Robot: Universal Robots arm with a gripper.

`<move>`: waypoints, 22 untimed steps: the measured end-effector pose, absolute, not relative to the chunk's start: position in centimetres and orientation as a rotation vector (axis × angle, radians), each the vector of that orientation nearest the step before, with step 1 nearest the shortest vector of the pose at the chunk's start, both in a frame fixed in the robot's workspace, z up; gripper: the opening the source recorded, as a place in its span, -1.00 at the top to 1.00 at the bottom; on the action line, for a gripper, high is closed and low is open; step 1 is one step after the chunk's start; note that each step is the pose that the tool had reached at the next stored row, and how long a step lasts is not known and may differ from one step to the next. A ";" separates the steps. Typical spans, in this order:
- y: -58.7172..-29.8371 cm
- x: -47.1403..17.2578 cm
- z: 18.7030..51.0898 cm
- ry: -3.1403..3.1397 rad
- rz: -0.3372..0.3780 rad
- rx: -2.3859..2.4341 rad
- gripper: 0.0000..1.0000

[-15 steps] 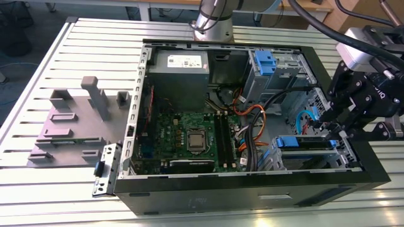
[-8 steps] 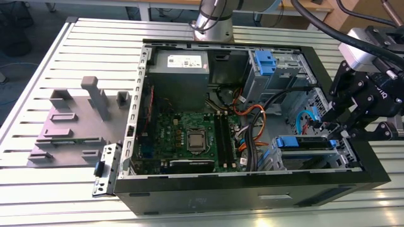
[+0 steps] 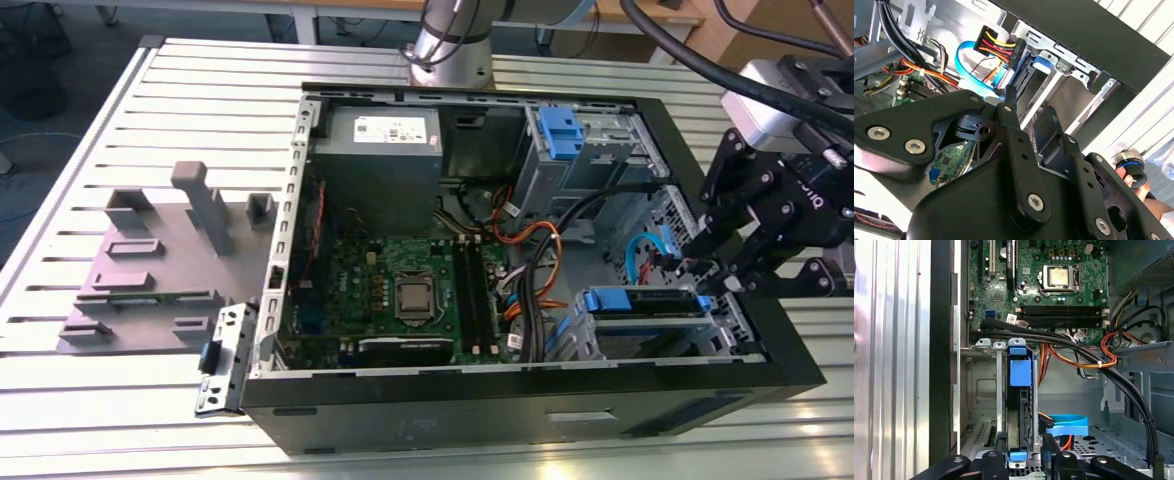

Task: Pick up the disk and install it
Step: 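Insert the first disk wire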

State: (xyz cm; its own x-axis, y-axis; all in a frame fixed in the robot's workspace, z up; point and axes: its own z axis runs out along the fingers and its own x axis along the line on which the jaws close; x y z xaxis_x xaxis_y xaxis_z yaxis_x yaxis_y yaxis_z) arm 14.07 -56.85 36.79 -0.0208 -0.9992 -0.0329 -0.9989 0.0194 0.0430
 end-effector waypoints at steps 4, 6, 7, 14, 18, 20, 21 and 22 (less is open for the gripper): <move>-56.8 14.3 36.8 -2.238 -0.084 2.194 0.18; -56.7 14.4 36.8 -2.238 -0.084 2.194 0.18; -56.7 14.5 36.8 -2.238 -0.084 2.193 0.18; -56.7 14.9 36.7 -2.238 -0.084 2.193 0.18; -56.6 15.1 36.7 -2.238 -0.084 2.193 0.18; -56.6 15.2 36.7 -2.238 -0.084 2.193 0.18; -56.6 15.3 36.7 -2.238 -0.085 2.193 0.18; -56.6 15.4 36.7 -2.238 -0.085 2.193 0.18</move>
